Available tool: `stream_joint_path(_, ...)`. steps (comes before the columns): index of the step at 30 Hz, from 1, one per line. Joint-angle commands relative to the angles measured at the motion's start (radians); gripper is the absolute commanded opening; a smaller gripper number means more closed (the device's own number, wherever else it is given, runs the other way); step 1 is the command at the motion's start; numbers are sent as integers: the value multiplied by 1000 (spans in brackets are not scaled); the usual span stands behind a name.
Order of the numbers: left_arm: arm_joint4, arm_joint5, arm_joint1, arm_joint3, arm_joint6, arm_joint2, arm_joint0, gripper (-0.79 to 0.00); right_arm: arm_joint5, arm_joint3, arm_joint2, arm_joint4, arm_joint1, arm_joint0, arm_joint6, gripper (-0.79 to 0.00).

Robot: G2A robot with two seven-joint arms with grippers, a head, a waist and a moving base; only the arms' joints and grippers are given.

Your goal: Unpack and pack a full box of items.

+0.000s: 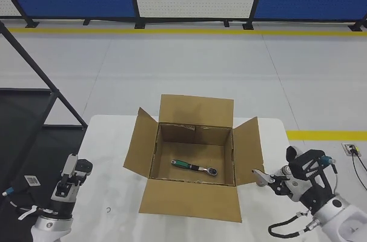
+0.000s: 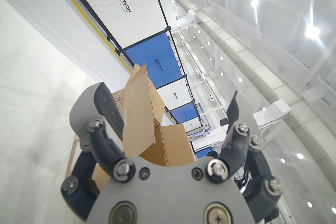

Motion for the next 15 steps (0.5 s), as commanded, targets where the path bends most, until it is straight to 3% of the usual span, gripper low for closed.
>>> stream_joint_path(1, 0, 0, 0, 0, 0, 0, 0, 0, 0, 0, 0, 0, 0, 0, 0, 0)
stream_joint_path(10, 0, 0, 0, 0, 0, 0, 0, 0, -23, 0, -14, -3, 2, 1, -24, 0)
stream_joint_path(15, 0, 0, 0, 0, 0, 0, 0, 0, -51, 0, -90, -66, 12, 70, 33, 0)
